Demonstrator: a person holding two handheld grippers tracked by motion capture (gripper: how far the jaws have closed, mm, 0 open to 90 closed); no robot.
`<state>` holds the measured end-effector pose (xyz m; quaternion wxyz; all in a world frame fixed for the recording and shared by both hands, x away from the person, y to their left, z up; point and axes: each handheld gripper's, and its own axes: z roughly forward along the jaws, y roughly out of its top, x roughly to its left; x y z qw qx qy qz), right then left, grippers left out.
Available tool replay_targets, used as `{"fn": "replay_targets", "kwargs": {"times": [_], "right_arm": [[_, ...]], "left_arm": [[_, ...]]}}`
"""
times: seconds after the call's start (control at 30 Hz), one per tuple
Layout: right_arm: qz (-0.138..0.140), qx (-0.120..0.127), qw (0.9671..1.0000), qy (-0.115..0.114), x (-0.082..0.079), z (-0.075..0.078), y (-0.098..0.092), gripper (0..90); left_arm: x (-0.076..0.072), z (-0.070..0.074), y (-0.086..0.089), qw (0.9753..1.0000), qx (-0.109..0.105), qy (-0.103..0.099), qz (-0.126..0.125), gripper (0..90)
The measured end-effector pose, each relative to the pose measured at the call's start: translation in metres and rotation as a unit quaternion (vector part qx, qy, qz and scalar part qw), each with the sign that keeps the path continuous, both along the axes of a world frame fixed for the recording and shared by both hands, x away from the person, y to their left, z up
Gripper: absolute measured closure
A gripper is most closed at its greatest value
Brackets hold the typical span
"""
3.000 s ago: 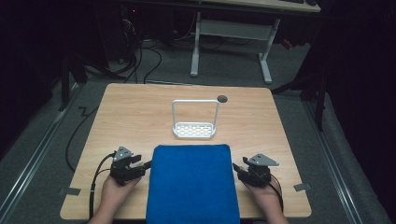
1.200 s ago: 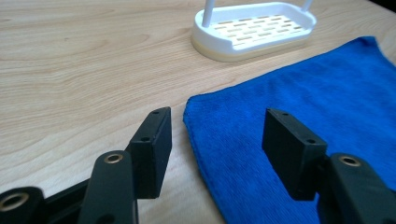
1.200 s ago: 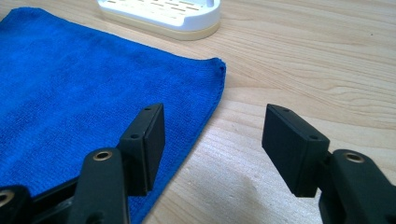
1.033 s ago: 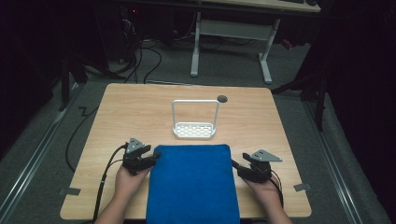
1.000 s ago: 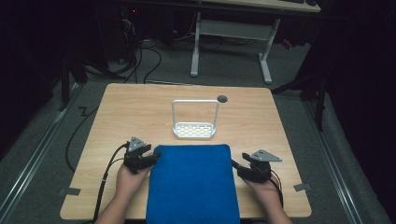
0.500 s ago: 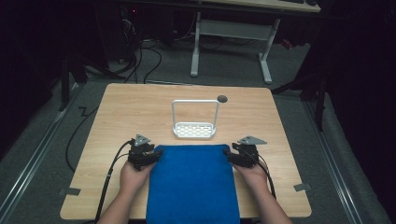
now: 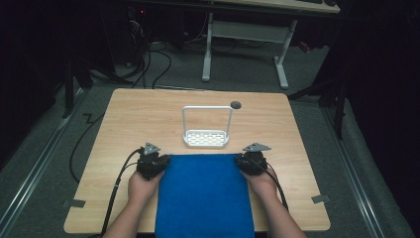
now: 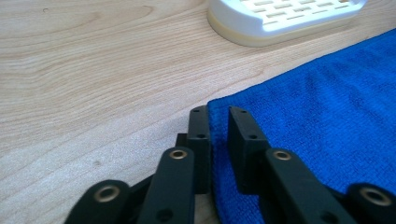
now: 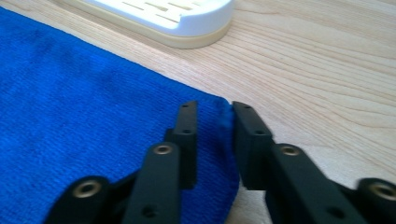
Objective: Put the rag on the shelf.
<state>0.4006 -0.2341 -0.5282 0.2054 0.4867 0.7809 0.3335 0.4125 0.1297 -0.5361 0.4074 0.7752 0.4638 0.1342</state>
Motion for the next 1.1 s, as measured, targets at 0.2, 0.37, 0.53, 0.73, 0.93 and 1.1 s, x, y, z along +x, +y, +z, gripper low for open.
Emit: {"fn": "replay_targets", "kwargs": {"times": [0.2, 0.37, 0.53, 0.73, 0.93, 1.1], "right_arm": [[-0.001, 0.004, 1.0, -0.008, -0.003, -0.002, 0.004, 87.5], [-0.003, 0.007, 0.9998, -0.018, -0.005, -0.002, 0.005, 88.2], [-0.005, 0.02, 0.9982, -0.056, -0.015, 0.001, 0.004, 88.3], [-0.006, 0.052, 0.9902, -0.13, -0.039, 0.016, 0.002, 88.4], [-0.01, 0.082, 0.975, -0.206, -0.056, 0.037, 0.002, 88.3], [-0.012, 0.1, 0.9648, -0.243, -0.064, 0.05, 0.001, 88.3]], "left_arm": [[-0.001, 0.0, -0.001, 1.0, 0.004, -0.001, -0.004, 87.7], [-0.003, 0.001, -0.001, 0.9999, 0.006, -0.01, -0.004, 88.5], [-0.01, 0.003, 0.003, 0.9989, -0.014, -0.044, -0.004, 88.6], [-0.026, 0.012, 0.008, 0.9918, -0.052, -0.116, -0.013, 88.6], [-0.047, 0.034, 0.012, 0.9769, -0.101, -0.188, -0.014, 88.7], [-0.058, 0.048, 0.014, 0.9679, -0.123, -0.219, -0.008, 88.7]]}}
